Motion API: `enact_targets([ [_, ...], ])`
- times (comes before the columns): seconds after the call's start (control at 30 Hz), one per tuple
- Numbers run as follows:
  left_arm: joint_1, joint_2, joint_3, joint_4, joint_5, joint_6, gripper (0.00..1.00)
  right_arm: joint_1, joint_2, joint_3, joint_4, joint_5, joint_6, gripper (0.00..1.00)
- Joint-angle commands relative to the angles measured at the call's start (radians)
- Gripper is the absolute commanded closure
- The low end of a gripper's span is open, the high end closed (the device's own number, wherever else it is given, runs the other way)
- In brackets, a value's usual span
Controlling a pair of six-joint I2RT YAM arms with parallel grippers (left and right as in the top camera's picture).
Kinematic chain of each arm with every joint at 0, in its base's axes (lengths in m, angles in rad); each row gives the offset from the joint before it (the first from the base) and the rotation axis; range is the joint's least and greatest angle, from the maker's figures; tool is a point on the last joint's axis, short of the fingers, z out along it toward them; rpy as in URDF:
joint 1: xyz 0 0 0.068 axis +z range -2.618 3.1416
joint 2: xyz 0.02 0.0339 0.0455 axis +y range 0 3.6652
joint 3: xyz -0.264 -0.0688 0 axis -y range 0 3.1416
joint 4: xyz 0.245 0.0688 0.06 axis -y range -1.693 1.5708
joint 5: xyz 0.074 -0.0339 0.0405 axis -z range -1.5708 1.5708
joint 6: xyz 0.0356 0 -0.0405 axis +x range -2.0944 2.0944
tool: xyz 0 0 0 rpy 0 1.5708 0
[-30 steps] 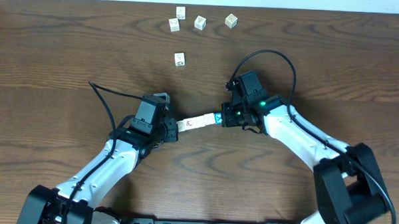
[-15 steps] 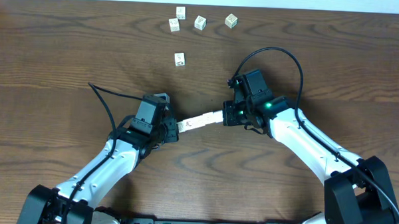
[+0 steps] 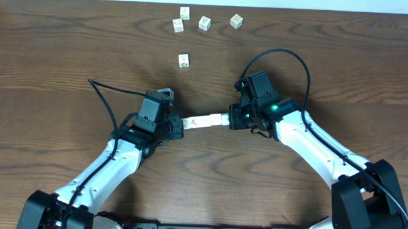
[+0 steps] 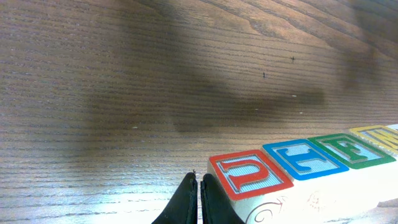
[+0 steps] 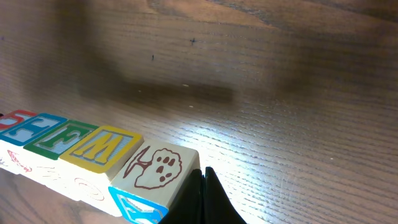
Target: Lift 5 blocks
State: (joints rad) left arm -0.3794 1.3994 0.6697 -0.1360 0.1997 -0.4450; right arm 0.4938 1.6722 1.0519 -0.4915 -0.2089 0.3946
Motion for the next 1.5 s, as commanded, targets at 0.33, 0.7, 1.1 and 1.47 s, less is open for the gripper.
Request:
enact_targets([
  [0.33, -0.047, -0.018, 0.118, 0.013, 0.261, -0.005, 0.93, 0.111, -0.006, 0.028, 0.027, -0.349, 0.013, 0.99],
  [0.7, -0.047, -0.018, 0.118, 0.013, 0.261, -0.006, 0.93, 0.111, -0.013, 0.028, 0.027, -0.349, 0.013, 0.99],
  [1.1, -0.047, -0.048, 0.118, 0.005, 0.261, -0.006, 0.93, 0.111, -0.025, 0.028, 0.027, -0.369, 0.017, 0.99],
  [1.47, -0.047, -0.048, 0.118, 0.005, 0.261, -0.006, 0.93, 0.111, -0.059, 0.029, 0.027, -0.369, 0.020, 0.99],
])
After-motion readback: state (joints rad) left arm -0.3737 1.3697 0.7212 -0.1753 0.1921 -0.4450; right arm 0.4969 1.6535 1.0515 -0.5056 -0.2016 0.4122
